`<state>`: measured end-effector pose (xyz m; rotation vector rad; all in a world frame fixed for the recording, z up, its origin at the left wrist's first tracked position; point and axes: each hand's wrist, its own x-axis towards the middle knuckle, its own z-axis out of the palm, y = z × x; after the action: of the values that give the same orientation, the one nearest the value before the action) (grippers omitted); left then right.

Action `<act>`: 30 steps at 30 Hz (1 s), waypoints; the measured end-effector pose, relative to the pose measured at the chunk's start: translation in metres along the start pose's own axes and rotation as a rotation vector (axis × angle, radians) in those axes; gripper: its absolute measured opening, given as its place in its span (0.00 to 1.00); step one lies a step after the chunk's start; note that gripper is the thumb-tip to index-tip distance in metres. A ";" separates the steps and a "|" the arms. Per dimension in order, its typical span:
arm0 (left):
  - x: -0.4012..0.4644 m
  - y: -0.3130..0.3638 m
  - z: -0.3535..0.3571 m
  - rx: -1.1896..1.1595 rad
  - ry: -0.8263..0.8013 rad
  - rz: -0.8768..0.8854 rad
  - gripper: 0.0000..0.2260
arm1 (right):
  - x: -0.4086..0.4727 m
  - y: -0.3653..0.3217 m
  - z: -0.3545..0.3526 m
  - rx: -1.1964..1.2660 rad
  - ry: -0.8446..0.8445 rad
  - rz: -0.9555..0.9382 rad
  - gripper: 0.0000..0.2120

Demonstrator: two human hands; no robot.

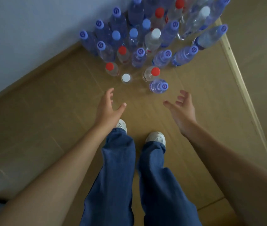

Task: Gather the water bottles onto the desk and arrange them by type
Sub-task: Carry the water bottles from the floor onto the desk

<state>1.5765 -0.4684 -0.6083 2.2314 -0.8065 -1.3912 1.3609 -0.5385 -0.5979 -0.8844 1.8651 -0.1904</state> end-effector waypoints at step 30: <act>0.069 0.011 0.056 -0.139 0.007 0.196 0.27 | 0.061 0.060 0.023 0.245 -0.059 -0.326 0.32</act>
<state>1.5471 -0.5236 -0.6726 1.9940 -0.8725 -1.3038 1.3384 -0.5295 -0.6834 -1.0048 1.5935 -0.5749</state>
